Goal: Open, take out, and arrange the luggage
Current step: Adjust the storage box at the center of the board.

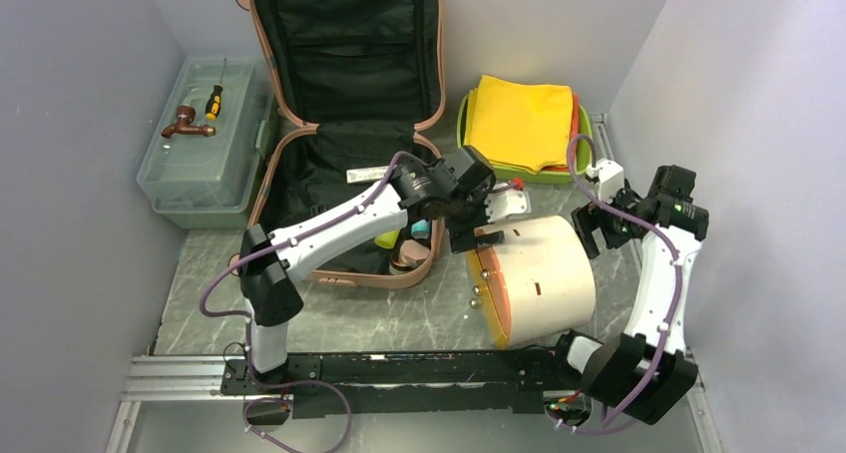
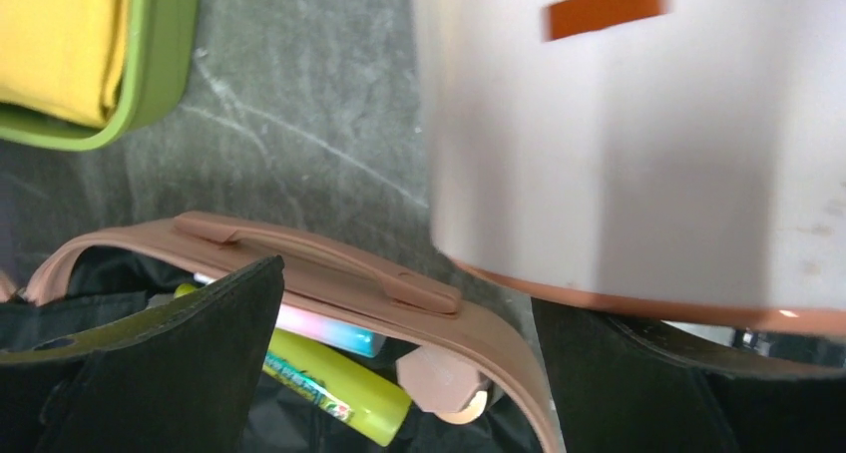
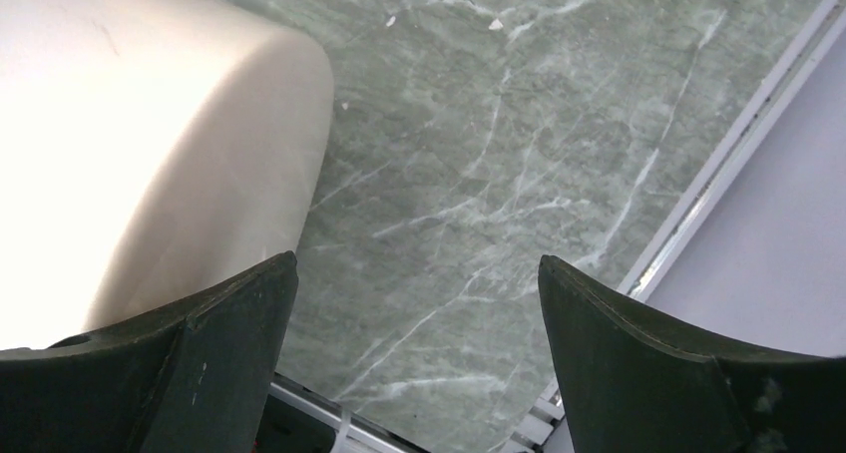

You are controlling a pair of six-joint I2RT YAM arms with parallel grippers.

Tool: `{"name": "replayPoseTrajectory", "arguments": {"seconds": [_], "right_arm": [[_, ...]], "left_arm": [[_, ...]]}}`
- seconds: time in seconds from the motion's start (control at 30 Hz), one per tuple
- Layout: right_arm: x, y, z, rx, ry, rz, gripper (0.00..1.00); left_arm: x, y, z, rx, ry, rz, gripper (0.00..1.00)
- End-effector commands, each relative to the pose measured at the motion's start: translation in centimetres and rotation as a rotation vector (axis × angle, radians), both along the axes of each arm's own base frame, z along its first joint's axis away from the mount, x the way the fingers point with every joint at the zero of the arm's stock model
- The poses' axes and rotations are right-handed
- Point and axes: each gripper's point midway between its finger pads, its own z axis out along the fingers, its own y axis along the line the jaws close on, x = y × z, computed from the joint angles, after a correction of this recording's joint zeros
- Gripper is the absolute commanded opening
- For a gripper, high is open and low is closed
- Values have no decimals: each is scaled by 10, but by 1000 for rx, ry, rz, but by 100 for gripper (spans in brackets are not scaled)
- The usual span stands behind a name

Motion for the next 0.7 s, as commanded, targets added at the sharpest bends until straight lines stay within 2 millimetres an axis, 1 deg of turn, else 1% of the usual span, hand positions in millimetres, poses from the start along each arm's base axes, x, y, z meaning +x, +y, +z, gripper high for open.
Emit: {"name": "replayPoseTrajectory", "arguments": {"seconds": [0.0, 0.03, 0.1, 0.23, 0.27, 0.3, 0.37, 0.4, 0.47, 0.5, 0.53, 0.57, 0.6, 0.63, 0.67], "right_arm": [[13, 33, 1, 163, 50, 66, 94], [24, 33, 2, 171, 43, 57, 94], [45, 41, 6, 193, 37, 56, 94], [89, 55, 22, 210, -7, 33, 93], [99, 55, 27, 209, -18, 17, 93], [106, 54, 34, 216, -31, 5, 93], [115, 45, 47, 201, -63, -49, 93], [117, 37, 54, 181, -89, -93, 93], [113, 20, 70, 138, -159, -170, 94], [108, 11, 78, 114, -190, -199, 95], [99, 4, 90, 88, -235, -219, 96], [90, -1, 99, 66, -268, -229, 96], [80, -9, 106, 45, -289, -242, 97], [70, -11, 111, 24, -306, -235, 98], [60, -11, 114, 6, -318, -219, 99]], "left_arm": [[67, -25, 17, -142, -84, 191, 99], [75, -25, 18, -153, -78, 208, 99], [87, -28, 18, -172, -57, 225, 99], [103, -33, 16, -178, -64, 239, 99], [106, -31, 17, -177, -69, 248, 99], [111, -29, 23, -187, -76, 261, 99], [122, -15, 39, -215, -90, 297, 99], [126, -7, 51, -235, -104, 312, 99], [130, 12, 74, -272, -133, 324, 99], [128, 22, 85, -284, -147, 316, 99], [122, 32, 101, -308, -163, 293, 99], [111, 36, 106, -317, -150, 237, 99], [95, 41, 111, -322, -128, 164, 99], [74, 42, 115, -336, -97, 77, 99], [50, 45, 115, -333, -61, -25, 99]]}}
